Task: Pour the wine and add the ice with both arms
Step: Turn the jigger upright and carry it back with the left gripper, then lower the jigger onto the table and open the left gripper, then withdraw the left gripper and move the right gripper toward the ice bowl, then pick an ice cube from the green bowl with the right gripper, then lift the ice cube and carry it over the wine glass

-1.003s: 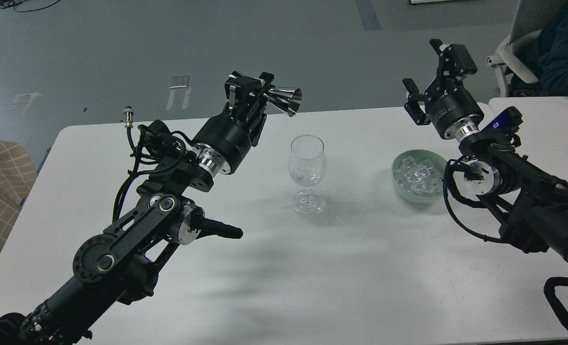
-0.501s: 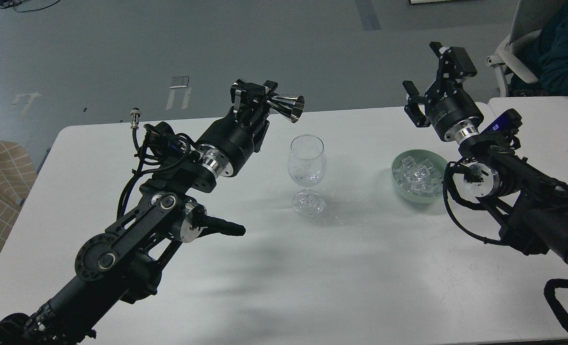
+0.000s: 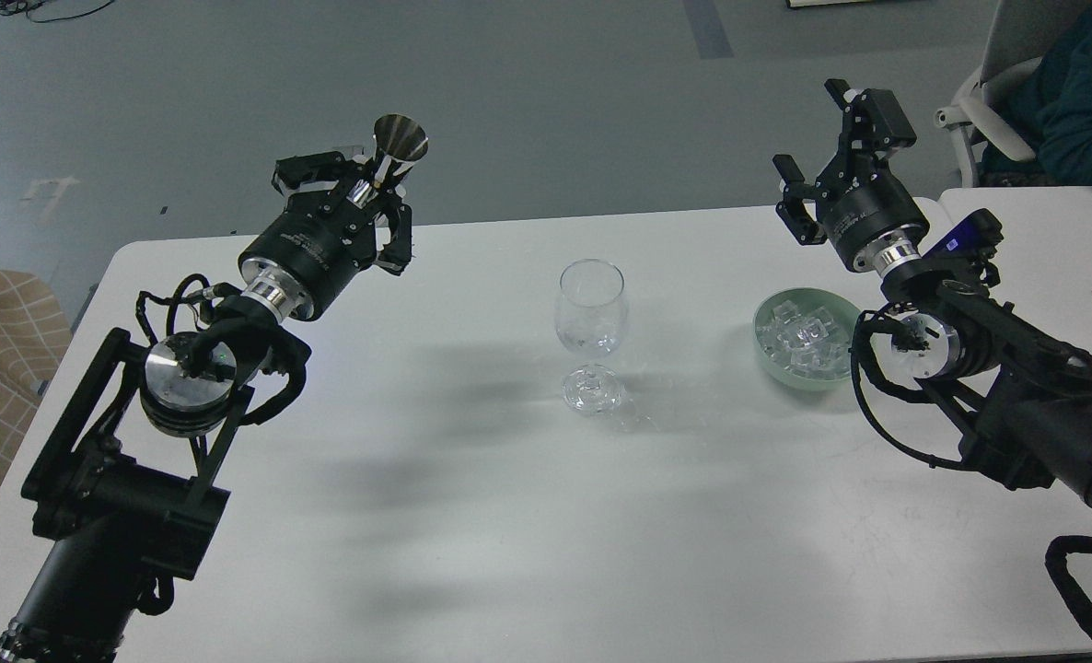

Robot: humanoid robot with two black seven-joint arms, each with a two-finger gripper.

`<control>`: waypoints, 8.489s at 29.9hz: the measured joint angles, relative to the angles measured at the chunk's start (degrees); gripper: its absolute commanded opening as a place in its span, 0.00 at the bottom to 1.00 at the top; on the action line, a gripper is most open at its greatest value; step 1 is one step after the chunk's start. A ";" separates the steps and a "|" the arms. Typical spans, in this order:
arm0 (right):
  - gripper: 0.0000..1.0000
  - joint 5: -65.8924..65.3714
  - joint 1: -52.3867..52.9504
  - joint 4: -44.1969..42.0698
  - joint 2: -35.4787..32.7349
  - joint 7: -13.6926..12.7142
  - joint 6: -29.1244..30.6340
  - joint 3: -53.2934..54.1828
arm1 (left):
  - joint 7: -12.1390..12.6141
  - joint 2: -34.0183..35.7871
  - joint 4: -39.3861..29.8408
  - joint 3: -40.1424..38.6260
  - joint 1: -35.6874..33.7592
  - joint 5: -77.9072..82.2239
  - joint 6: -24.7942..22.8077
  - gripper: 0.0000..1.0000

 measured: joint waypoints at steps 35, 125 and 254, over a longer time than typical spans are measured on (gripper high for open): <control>1.00 0.00 -0.12 -0.02 0.17 0.00 -0.09 -0.13 | 0.14 -1.07 30.12 -1.52 1.86 -3.11 -19.93 0.39; 1.00 -62.05 -2.19 27.22 -35.10 -0.28 -13.19 -18.62 | -13.91 21.34 35.22 -1.61 -4.89 23.13 -32.98 0.98; 0.03 -61.73 53.50 27.65 -8.63 -0.60 1.84 -63.36 | -15.30 18.28 34.16 -1.16 -11.68 23.83 -32.97 0.98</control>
